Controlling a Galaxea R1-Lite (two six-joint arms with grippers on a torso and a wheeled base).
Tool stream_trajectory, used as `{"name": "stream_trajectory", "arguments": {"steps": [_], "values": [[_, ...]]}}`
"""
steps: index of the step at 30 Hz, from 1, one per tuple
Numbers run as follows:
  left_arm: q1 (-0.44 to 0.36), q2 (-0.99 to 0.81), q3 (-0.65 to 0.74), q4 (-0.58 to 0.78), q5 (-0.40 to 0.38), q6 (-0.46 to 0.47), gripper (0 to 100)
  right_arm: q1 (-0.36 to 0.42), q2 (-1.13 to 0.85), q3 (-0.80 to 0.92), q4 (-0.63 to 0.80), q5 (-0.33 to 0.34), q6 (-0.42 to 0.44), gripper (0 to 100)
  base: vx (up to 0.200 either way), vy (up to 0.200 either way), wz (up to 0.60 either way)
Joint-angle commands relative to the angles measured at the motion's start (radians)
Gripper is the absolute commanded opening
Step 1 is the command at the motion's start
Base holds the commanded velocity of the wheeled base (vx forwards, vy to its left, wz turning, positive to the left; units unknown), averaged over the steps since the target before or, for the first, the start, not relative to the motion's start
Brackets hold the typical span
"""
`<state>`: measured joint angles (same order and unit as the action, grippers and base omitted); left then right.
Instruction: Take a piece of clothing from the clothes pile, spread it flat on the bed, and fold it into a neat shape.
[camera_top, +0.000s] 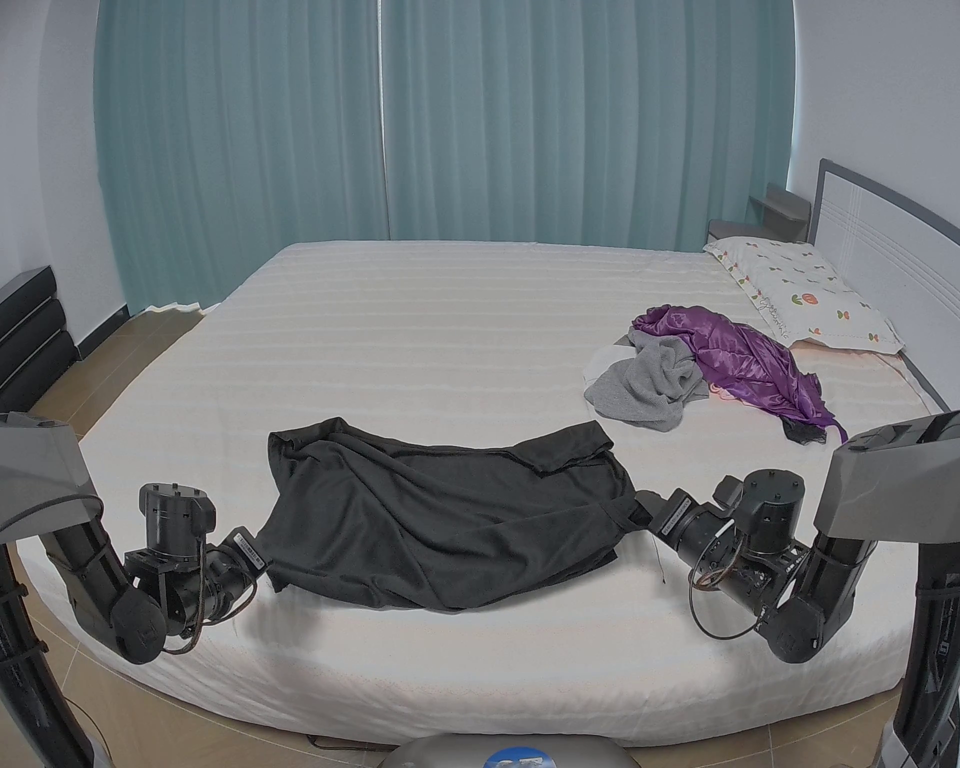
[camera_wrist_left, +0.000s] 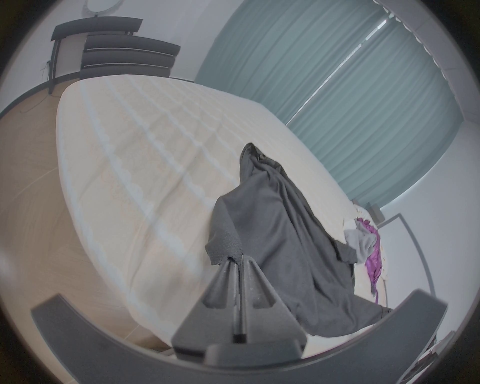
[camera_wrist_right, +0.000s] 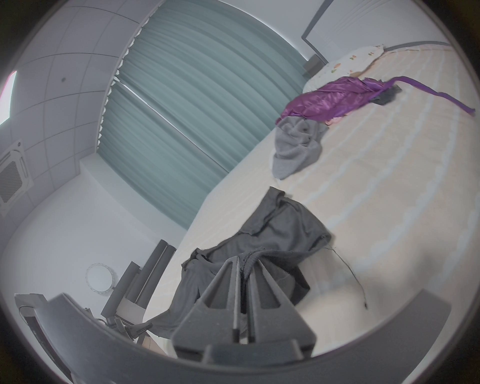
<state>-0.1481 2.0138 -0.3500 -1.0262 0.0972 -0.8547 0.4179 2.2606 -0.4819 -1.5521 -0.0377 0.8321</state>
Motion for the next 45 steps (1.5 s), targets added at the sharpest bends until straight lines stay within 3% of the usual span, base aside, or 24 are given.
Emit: {"name": "stream_trajectory", "arguments": {"steps": [1,8,15,21,22,30,38,45], "values": [[0.01,0.003,-0.014,-0.046,0.004,-0.033,0,-0.005,0.03,-0.087,0.044,0.012,-0.025,0,0.0,0.0,0.0],[0.019,0.057,-0.035,-0.138,0.073,-0.05,0,-0.034,0.12,-0.351,0.195,0.01,-0.065,0,0.0,0.0,0.0],[0.032,0.135,-0.035,-0.21,0.076,-0.049,0,-0.024,0.275,-0.636,0.346,-0.001,-0.122,0,0.0,0.0,0.0],[0.032,0.161,-0.029,-0.213,0.072,-0.05,0,-0.025,0.367,-0.742,0.402,0.001,-0.142,0,0.0,0.0,0.0],[0.032,0.167,-0.03,-0.213,0.072,-0.05,0,-0.025,0.376,-0.751,0.403,0.001,-0.142,100,0.0,0.0,0.0],[0.025,0.181,-0.032,-0.213,0.072,-0.049,0,-0.054,0.32,-0.679,0.356,0.002,-0.139,100,0.0,0.0,0.0],[0.022,0.174,-0.03,-0.213,0.072,-0.046,0,-0.117,0.109,-0.422,0.334,0.104,-0.14,100,0.0,0.0,0.0],[0.022,0.169,-0.026,-0.213,0.072,-0.046,0,-0.103,0.079,-0.219,0.33,0.16,-0.119,100,0.0,0.0,0.0]]}}
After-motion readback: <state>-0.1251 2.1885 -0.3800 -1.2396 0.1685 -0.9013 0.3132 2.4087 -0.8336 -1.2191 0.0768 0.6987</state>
